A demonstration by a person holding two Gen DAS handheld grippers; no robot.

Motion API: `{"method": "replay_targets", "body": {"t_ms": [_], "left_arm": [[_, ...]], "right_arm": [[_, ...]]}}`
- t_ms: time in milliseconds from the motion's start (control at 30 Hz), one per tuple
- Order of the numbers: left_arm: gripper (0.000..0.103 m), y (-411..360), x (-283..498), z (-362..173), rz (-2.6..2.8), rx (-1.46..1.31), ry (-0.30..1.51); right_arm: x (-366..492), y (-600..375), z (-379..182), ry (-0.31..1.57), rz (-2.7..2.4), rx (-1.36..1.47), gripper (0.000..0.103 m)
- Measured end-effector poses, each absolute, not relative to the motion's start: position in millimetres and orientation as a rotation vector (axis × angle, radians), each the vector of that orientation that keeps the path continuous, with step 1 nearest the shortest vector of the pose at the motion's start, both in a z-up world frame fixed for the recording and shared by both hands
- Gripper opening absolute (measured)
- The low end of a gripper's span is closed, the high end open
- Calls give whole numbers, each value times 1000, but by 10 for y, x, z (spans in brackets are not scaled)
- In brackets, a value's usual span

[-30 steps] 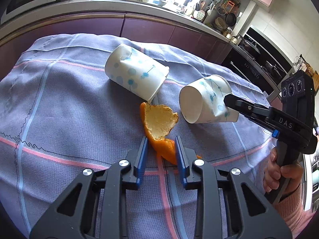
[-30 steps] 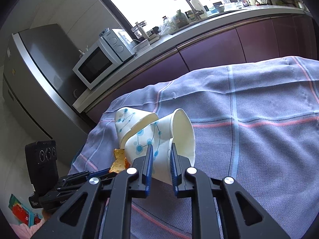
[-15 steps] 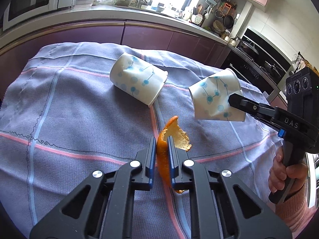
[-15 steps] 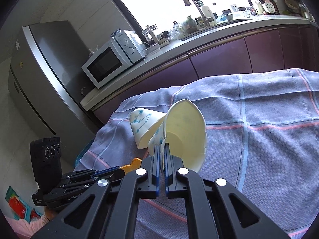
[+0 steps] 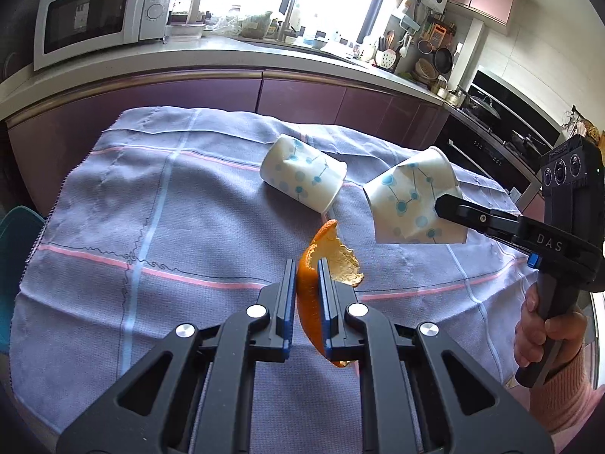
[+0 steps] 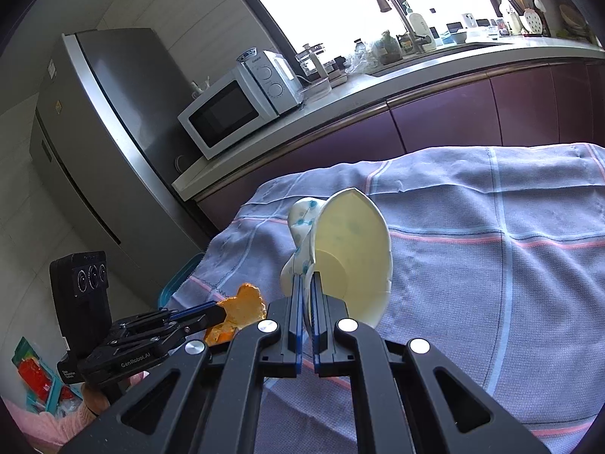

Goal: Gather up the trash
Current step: 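Lift and carry the orange peel with the left gripper while the right carries the cup to the bin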

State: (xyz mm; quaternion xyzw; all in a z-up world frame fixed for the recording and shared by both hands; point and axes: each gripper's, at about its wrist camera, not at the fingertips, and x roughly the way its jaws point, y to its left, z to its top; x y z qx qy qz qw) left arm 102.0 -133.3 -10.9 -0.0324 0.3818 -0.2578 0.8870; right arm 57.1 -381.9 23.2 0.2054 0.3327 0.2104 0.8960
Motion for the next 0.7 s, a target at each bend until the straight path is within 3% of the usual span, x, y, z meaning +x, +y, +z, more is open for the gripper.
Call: {"method": "replay_targets", "body": {"t_ms": [700], "left_arm": [[12, -409, 755, 125, -402, -145, 733]], "right_arm": [[624, -3047, 412, 687, 591, 373, 3]]}}
